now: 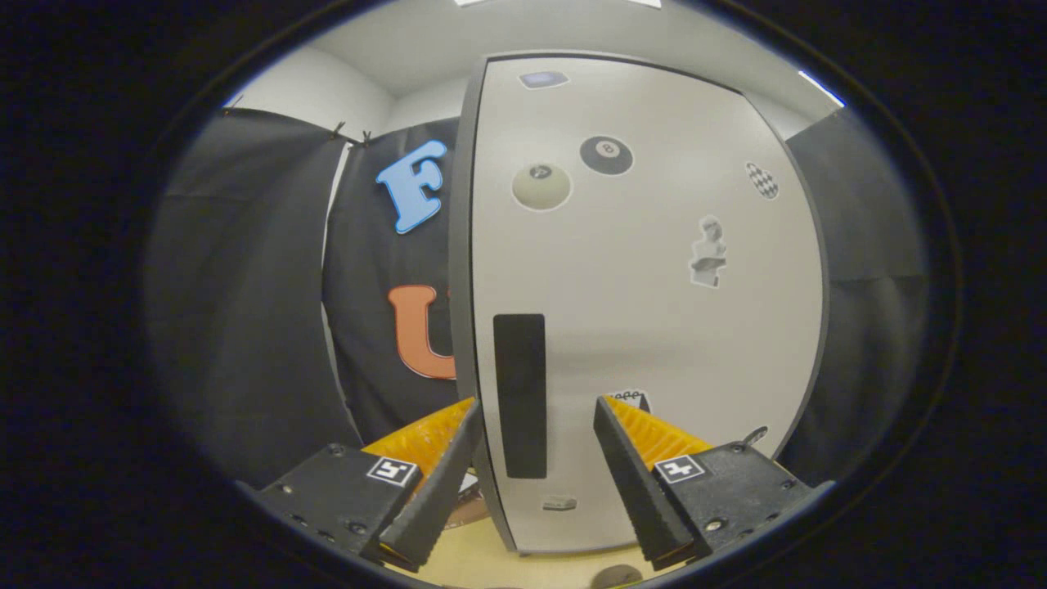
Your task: Open the shoe cabinet door, grab the shoes and put them into the shoe cabinet, then close the shoe cabinet door.
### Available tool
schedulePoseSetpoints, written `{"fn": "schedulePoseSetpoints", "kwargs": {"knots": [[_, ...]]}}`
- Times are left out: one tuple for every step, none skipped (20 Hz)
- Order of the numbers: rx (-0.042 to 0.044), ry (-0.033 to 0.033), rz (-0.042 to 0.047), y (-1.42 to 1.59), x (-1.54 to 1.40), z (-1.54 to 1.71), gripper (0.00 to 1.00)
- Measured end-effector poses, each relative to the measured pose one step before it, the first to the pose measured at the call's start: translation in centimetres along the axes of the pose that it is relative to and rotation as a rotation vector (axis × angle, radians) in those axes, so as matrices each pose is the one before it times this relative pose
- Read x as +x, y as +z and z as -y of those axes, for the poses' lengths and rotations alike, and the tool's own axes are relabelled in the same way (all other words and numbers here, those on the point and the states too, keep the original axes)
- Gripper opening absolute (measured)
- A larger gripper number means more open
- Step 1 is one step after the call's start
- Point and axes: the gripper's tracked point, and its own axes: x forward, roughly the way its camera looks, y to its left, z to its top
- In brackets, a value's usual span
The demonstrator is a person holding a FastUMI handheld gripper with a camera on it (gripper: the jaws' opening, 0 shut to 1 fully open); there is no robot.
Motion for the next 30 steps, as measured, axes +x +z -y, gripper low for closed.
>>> {"fn": "schedulePoseSetpoints", "kwargs": {"knots": [[0.01670, 0.01012, -0.00596, -0.128, 0.592, -0.220, 0.81], [0.02467, 0.03374, -0.01061, -0.555, 0.639, -0.655, 0.71], [0.00460, -0.00526, -0.00578, -0.156, -0.078, 0.109, 0.61], [-0.00474, -0.00575, 0.00359, -0.057, 0.395, 0.127, 0.52], [-0.01611, 0.00340, -0.00117, -0.257, -0.149, 0.169, 0.42], [-0.01906, 0.01526, 0.00430, 0.222, -0.345, -0.079, 0.40], [-0.01426, 0.01550, -0.00561, -0.169, -0.115, 0.003, 0.37], [-0.01325, 0.01291, -0.00342, -0.063, -0.352, 0.131, 0.35], [-0.00385, 0.01053, -0.00328, -0.005, -0.453, 0.029, 0.35], [-0.00142, 0.00950, -0.00329, 0.058, -0.521, -0.092, 0.35], [-0.01045, 0.00807, -0.00709, -0.018, -0.874, -0.148, 0.34], [-0.00728, 0.00885, -0.00403, 0.068, -0.949, -0.170, 0.34], [-0.00018, 0.01274, -0.00633, -0.046, -0.666, -0.034, 0.34], [0.00964, 0.01508, -0.00417, -0.114, -0.999, -0.111, 0.34], [0.00374, 0.01322, -0.00678, -0.049, -0.848, -0.038, 0.34], [0.00621, 0.01058, -0.00070, -0.050, -0.881, 0.204, 0.34], [0.00122, 0.01058, -0.00617, -0.123, -0.897, 0.328, 0.34], [-0.00056, 0.01161, -0.00435, -0.126, -1.393, 0.443, 0.34], [0.00245, 0.00925, -0.00530, -0.141, -1.029, 0.165, 0.34], [0.02154, 0.00795, -0.00338, -0.110, -1.401, 0.272, 0.33], [0.02392, 0.00801, -0.00478, 0.072, -1.214, 0.274, 0.33], [0.01077, 0.00920, -0.00213, -0.166, -0.980, 0.298, 0.33], [0.00324, 0.00731, 0.00386, -0.030, -1.108, 0.260, 0.32], [-0.01276, 0.00818, 0.00148, -0.132, -0.922, 0.318, 0.31], [-0.00384, 0.01194, 0.00154, -0.074, -0.909, 0.286, 0.31], [-0.00504, 0.01091, -0.00055, -0.060, -0.733, 0.207, 0.30], [-0.00274, 0.00874, -0.00399, 0.016, -0.772, 0.320, 0.29], [0.00686, 0.00870, -0.00573, 0.003, -0.907, 0.414, 0.29], [0.00845, 0.01343, 0.00045, 0.055, -1.055, 0.449, 0.29], [-0.00422, 0.01306, 0.00563, -0.060, -1.036, 0.507, 0.28]]}}
